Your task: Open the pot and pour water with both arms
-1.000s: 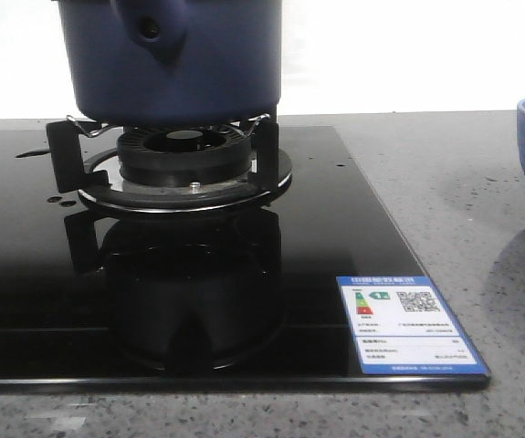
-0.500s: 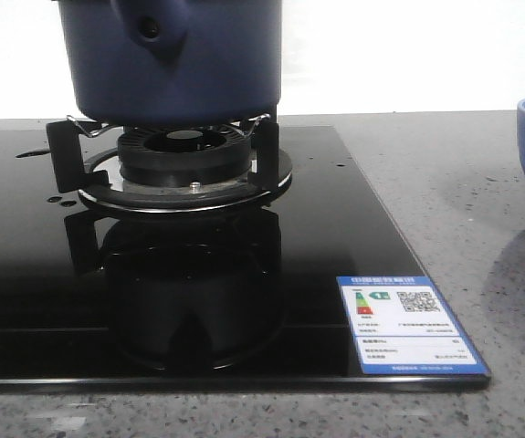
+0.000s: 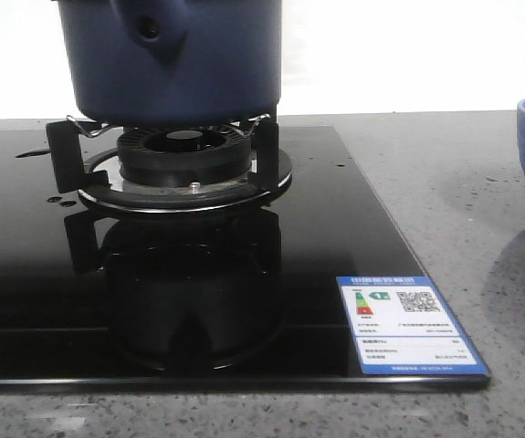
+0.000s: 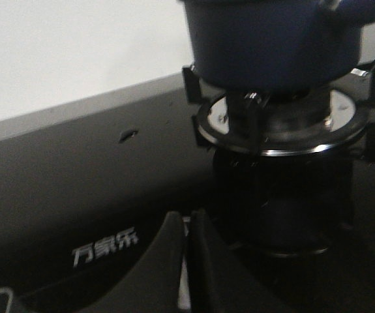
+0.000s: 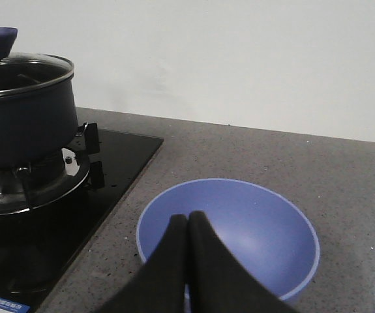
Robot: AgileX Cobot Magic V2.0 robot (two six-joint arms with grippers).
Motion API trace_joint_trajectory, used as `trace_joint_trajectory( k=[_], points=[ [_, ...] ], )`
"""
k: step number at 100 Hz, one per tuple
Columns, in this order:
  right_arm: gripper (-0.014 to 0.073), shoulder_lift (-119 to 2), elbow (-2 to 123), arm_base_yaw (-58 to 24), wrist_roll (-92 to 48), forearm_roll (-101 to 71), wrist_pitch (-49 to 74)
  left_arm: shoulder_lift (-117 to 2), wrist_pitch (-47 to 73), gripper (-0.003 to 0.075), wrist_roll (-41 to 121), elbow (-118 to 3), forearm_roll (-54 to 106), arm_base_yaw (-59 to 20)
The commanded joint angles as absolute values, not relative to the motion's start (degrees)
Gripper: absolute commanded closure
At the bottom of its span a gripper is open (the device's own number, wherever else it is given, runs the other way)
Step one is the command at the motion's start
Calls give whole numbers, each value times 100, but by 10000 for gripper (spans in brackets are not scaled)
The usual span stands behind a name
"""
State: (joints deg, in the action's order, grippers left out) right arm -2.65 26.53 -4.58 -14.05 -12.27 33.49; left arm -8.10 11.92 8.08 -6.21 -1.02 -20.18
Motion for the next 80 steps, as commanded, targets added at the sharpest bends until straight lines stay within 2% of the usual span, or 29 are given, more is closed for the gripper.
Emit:
trace_joint_trajectory(
  k=[1, 23, 40, 80],
  points=[
    [657, -325, 2780, -479, -1457, -1271, 2946, -788, 863, 741, 505, -518, -248, -1631],
    [657, -325, 2780, -479, -1457, -1271, 2946, -230, 922, 741, 505, 39, 126, -835],
    [657, -325, 2780, -479, -1457, -1271, 2946, 193, 1575, 741, 505, 187, 213, -390],
    [657, -325, 2780, -479, -1457, -1271, 2946, 181, 1659, 741, 505, 187, 204, -280]
  ],
)
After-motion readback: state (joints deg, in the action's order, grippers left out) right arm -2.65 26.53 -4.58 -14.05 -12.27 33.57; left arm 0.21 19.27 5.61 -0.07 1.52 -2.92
